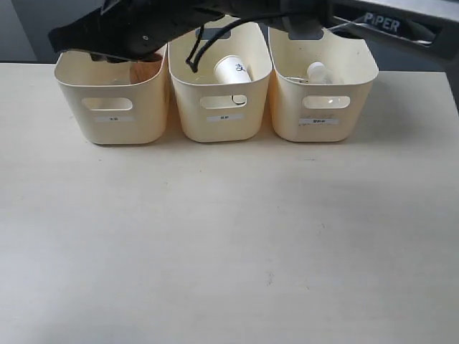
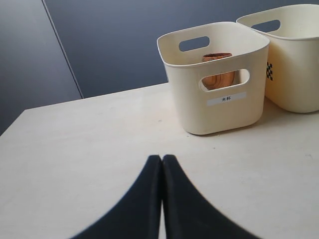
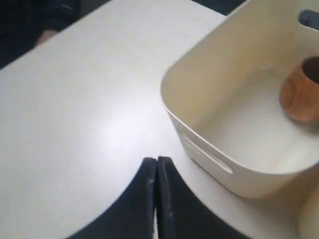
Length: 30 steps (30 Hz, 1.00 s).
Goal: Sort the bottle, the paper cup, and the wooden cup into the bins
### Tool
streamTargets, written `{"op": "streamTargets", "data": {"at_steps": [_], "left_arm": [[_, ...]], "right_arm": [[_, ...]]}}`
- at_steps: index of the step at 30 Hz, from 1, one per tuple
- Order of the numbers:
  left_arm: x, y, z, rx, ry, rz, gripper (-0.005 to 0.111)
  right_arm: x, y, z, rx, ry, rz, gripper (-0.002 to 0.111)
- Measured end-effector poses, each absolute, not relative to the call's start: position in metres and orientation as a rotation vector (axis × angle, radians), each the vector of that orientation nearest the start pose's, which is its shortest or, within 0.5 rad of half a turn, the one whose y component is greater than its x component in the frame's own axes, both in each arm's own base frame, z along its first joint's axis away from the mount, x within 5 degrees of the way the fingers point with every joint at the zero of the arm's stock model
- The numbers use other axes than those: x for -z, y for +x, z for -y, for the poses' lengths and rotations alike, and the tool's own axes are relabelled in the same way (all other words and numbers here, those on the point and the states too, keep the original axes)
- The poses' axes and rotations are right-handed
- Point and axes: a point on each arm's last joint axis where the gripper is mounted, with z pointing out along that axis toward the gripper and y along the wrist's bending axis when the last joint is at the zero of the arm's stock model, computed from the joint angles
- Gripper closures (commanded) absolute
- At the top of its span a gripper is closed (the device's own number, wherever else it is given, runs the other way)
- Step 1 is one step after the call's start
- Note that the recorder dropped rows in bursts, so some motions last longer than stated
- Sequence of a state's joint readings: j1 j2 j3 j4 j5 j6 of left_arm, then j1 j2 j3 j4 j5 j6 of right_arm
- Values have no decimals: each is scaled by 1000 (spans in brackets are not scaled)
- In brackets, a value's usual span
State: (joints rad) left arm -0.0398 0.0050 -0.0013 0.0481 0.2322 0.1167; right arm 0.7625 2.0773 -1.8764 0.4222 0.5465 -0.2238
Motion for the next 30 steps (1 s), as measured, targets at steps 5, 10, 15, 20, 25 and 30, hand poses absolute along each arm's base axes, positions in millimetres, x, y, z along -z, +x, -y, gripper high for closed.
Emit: {"op": "streamTargets", "data": {"at_steps": [5,10,15,20,25,30], "left_arm": [[-192,56,1,-101,166,-1712,107],[-192,56,1,-101,166,-1712,107],[-192,56,1,-101,166,-1712,107],[-192,56,1,-101,166,-1712,107],[-192,56,1,-101,166,-1712,107],[-192,56,1,-101,166,-1712,107]], "right_arm": [[-303,342,-339,-571,-791,-2207,109],[-328,333,-328,-554,-768,-2181,109],[-349,319,-310,-508,-781,-2141,109],[-353,300,-288,-452,-791,-2136,109],[-352,279,-266,-441,-780,-2122,109],[-354,255,-240,-435,-718,-2121,109]]}}
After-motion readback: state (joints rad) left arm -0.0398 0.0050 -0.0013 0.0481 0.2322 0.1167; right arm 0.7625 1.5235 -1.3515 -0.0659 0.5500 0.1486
